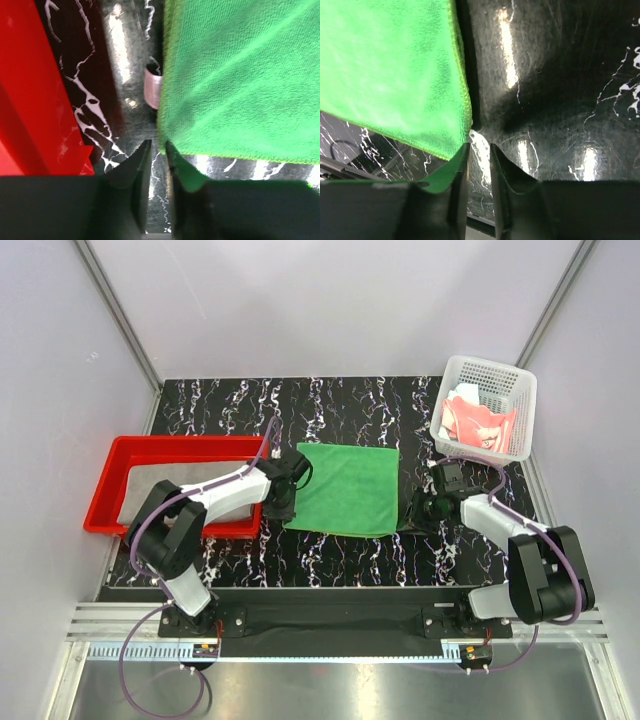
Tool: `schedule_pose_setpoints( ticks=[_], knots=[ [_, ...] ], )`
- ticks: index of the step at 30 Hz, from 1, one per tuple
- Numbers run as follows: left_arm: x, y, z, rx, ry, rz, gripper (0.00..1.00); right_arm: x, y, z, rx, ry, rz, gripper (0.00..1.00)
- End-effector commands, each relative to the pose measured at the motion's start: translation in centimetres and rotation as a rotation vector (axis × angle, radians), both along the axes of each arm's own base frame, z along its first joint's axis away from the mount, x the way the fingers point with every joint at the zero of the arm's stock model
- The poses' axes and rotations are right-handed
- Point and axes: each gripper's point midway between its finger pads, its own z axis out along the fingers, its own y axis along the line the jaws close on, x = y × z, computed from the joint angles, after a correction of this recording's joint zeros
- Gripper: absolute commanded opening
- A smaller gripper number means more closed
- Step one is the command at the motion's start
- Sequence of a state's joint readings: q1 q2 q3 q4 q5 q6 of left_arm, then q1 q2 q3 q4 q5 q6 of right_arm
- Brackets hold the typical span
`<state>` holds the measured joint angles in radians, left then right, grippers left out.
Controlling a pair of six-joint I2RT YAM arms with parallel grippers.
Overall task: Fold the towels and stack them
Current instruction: Fold the towel
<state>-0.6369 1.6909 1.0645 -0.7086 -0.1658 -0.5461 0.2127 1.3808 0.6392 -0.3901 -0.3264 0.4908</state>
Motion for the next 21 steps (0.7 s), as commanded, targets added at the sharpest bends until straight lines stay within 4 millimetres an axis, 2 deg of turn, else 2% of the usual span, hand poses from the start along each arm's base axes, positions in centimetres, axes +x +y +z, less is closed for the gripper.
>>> schedule_pose_setpoints(
  ticks=[1,2,3,4,6,7,8,10,11,12,13,14,15,17,19,20,21],
  knots=[
    [1.1,0.4,1.1,0.044,-0.044,0.008,0.27,1.1,0.3,2.7,0.017,-0.084,0.000,0.30],
    [1.6,0.3,1.8,0.049,-0.058,0.002,0.35,1.2,0.4,3.3,0.018,-0.089,0.001,0.31],
    [2.0,0.3,2.5,0.058,-0.065,-0.004,0.37,1.5,0.4,3.9,0.019,-0.103,-0.003,0.31],
    [3.6,-0.5,4.5,0.041,-0.117,-0.006,0.38,2.5,0.6,5.1,0.029,-0.137,-0.007,0.30],
    [5.1,-1.2,6.2,0.045,-0.143,-0.039,0.41,3.5,1.1,6.2,0.054,-0.168,-0.001,0.23],
    [5.9,-1.5,6.8,0.039,-0.153,-0.050,0.42,4.1,1.6,6.4,0.067,-0.173,0.009,0.22],
    [7.9,-2.7,8.4,0.022,-0.193,-0.088,0.42,4.5,2.0,6.6,0.087,-0.180,0.019,0.21],
    [9.7,-3.7,9.4,0.010,-0.217,-0.131,0.42,4.8,2.7,6.0,0.092,-0.162,0.044,0.20],
    [10.8,-4.2,8.8,0.023,-0.217,-0.182,0.42,4.8,3.0,5.7,0.098,-0.155,0.057,0.20],
    [12.2,-5.1,9.8,-0.003,-0.251,-0.204,0.43,4.7,3.5,5.4,0.104,-0.145,0.077,0.20],
    [13.2,-5.2,9.8,-0.014,-0.252,-0.212,0.43,4.3,3.8,4.4,0.103,-0.114,0.093,0.20],
    [14.1,-5.3,8.7,-0.010,-0.239,-0.233,0.43,3.9,4.1,3.9,0.104,-0.100,0.112,0.20],
    [15.3,-5.7,9.3,-0.034,-0.260,-0.245,0.42,3.4,4.3,3.3,0.101,-0.083,0.121,0.20],
    [16.7,-6.0,7.9,-0.073,-0.235,-0.296,0.42,1.9,3.9,1.1,0.085,-0.017,0.117,0.20],
    [18.0,-6.0,7.7,-0.085,-0.247,-0.318,0.42,0.3,3.0,-1.0,0.050,0.049,0.104,0.20],
    [18.4,-5.8,6.8,-0.072,-0.233,-0.348,0.42,0.0,2.7,-1.5,0.028,0.057,0.099,0.20],
    [18.7,-5.8,6.6,-0.070,-0.234,-0.361,0.43,-0.3,2.5,-1.8,0.022,0.067,0.098,0.20]
  ],
)
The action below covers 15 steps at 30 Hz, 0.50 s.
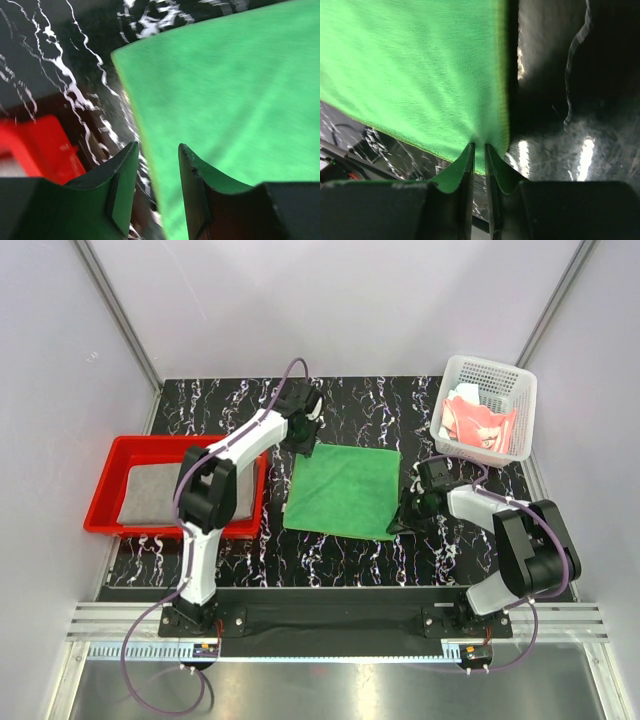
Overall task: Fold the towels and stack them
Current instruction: Fold the towel
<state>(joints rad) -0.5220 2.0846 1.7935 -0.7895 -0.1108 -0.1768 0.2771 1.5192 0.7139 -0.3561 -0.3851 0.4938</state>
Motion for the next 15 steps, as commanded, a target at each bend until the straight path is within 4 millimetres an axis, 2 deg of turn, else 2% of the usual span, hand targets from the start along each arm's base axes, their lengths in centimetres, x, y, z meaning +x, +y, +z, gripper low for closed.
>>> schedule_pose_setpoints(
  ticks=[1,3,4,6,7,9,10,11,12,13,14,15],
  knots=[
    [2.2,-0.7,0.7,-0.015,-0.037,-0.128,0.43,-1.6,-0.6,-1.3,-0.028,0.030,0.017,0.19],
    [2.8,-0.7,0.2,0.020,-0.048,-0.189,0.43,-1.6,-0.6,-0.9,-0.030,0.027,0.020,0.21],
    [3.2,-0.3,0.2,0.043,-0.059,-0.194,0.44,-0.7,-0.3,0.3,-0.019,-0.006,0.023,0.22],
    [4.2,0.3,0.3,0.071,-0.069,-0.231,0.45,-0.1,-0.3,1.9,-0.023,-0.030,0.041,0.26],
    [4.4,0.1,0.3,0.057,-0.068,-0.255,0.45,1.7,0.2,4.0,-0.014,-0.093,0.048,0.28],
    [5.5,0.0,0.7,0.054,-0.090,-0.295,0.47,3.3,0.2,5.7,-0.038,-0.149,0.086,0.32],
    [6.1,0.4,0.7,0.056,-0.097,-0.296,0.47,5.7,0.6,7.4,-0.042,-0.207,0.106,0.33],
    [6.5,0.7,0.4,0.069,-0.093,-0.309,0.47,6.5,0.5,7.8,-0.069,-0.232,0.171,0.34],
    [7.0,0.3,1.1,0.046,-0.108,-0.325,0.48,7.4,0.7,8.3,-0.080,-0.246,0.216,0.34],
    [7.3,0.6,1.0,0.035,-0.102,-0.328,0.48,9.4,1.2,9.2,-0.090,-0.253,0.266,0.34],
    [7.3,0.6,0.4,0.031,-0.088,-0.344,0.48,10.5,1.2,9.3,-0.112,-0.286,0.345,0.34],
    [7.6,0.6,0.5,0.022,-0.091,-0.348,0.48,12.4,1.5,9.4,-0.132,-0.275,0.380,0.34]
  ],
)
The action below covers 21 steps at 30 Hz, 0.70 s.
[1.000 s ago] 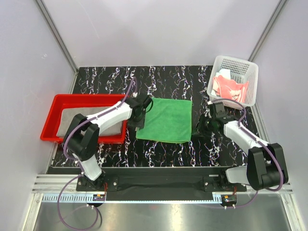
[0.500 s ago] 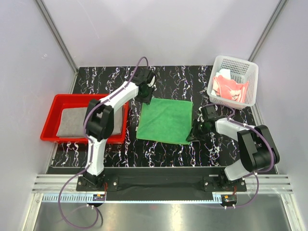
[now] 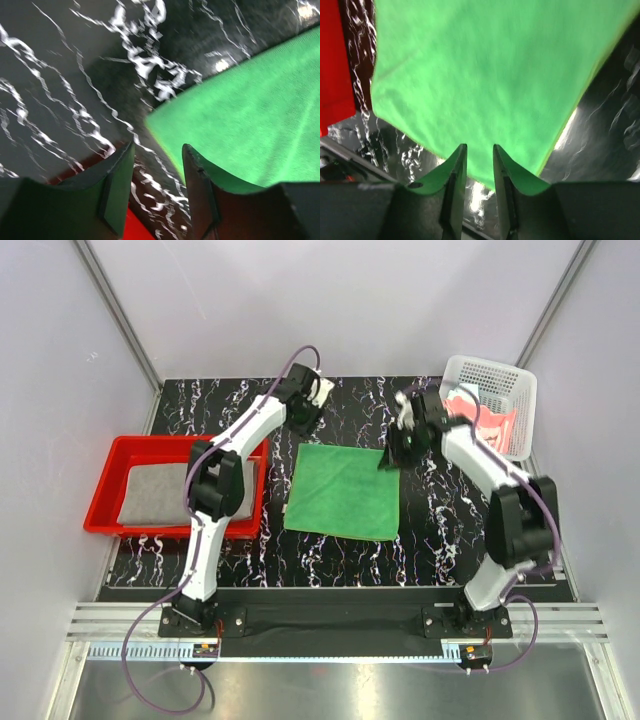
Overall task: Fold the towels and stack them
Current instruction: Fold the towel
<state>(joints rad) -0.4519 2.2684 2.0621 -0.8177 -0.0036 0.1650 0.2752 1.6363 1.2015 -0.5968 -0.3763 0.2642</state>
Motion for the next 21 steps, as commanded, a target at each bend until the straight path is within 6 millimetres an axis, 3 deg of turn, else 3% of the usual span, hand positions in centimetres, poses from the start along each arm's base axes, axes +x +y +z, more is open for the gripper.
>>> schedule_pose_setpoints(
  ticks=[1,3,4,10,15,21],
  knots=[
    [1.6,0.4,0.4,-0.032,-0.015,-0.074,0.49,4.8,0.3,0.5,-0.109,-0.071,0.208,0.34],
    [1.6,0.3,-0.5,-0.023,0.001,-0.090,0.49,6.1,0.0,-0.2,-0.160,-0.071,0.284,0.34],
    [1.6,-0.1,-0.6,-0.037,0.007,-0.102,0.49,8.0,0.2,-0.5,-0.178,-0.082,0.296,0.35],
    [1.2,-1.6,-2.2,-0.093,0.052,-0.171,0.49,12.2,-0.2,-3.0,-0.256,-0.115,0.414,0.39],
    [1.2,-2.5,-2.4,-0.121,0.070,-0.222,0.49,13.4,-1.6,-4.4,-0.280,-0.121,0.466,0.44],
    [2.0,-2.5,-3.1,-0.105,0.050,-0.233,0.49,13.2,-3.2,-5.4,-0.274,-0.095,0.511,0.46]
  ],
)
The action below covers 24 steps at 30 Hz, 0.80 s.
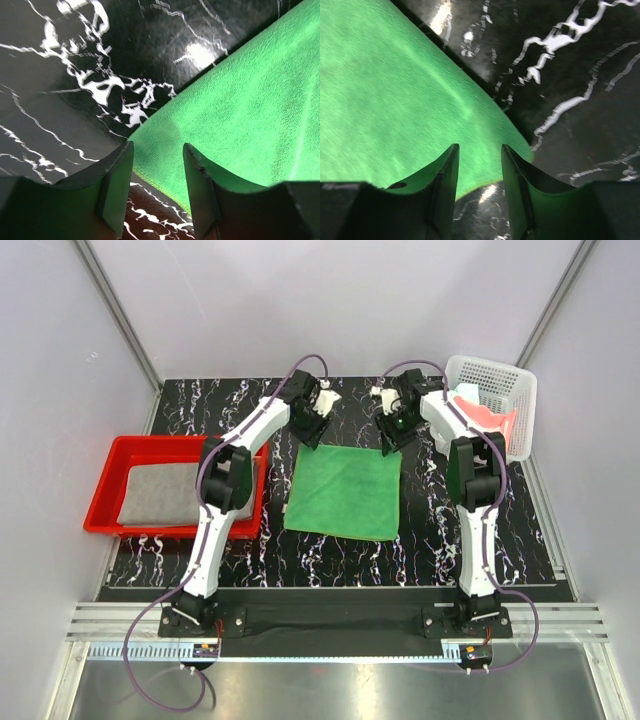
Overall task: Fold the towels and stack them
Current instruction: Fold the towel
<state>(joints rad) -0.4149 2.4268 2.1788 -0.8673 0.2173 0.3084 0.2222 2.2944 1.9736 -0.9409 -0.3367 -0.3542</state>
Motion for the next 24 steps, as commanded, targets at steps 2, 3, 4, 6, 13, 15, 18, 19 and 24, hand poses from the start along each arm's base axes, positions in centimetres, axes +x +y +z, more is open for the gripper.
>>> schedule_pose_setpoints(
  ticks=[2,3,4,6,13,15,18,19,24],
  knots=[
    [1.9,-0.4,0.6,-0.003,-0.063,-0.026,0.49,0.5,-1.3,0.3,-0.013,-0.016,0.065,0.47],
    [2.2,-0.1,0.5,0.019,-0.073,-0.014,0.48,0.4,-1.4,0.2,-0.015,-0.011,0.069,0.47],
    [2.3,0.0,0.2,0.029,-0.076,-0.012,0.48,0.3,-1.8,0.0,-0.017,-0.002,0.068,0.47],
    [2.3,0.4,-0.2,0.051,-0.075,-0.016,0.47,0.4,-2.1,-0.3,-0.014,0.003,0.071,0.47],
    [2.1,1.2,-1.1,0.097,-0.065,-0.049,0.42,0.6,-2.9,-1.4,-0.006,0.024,0.082,0.48],
    [2.3,1.5,-1.0,0.115,-0.076,-0.043,0.42,0.8,-2.9,-1.8,0.007,0.033,0.085,0.48],
    [2.9,2.0,-0.2,0.124,-0.104,-0.030,0.46,1.2,-2.9,-1.9,0.006,0.032,0.089,0.48],
    [3.1,2.1,0.4,0.119,-0.118,-0.029,0.46,1.4,-3.0,-1.8,-0.002,0.026,0.086,0.48],
    [3.7,2.9,0.5,0.103,-0.120,-0.023,0.46,2.5,-2.8,-0.3,0.004,-0.014,0.085,0.52]
  ],
)
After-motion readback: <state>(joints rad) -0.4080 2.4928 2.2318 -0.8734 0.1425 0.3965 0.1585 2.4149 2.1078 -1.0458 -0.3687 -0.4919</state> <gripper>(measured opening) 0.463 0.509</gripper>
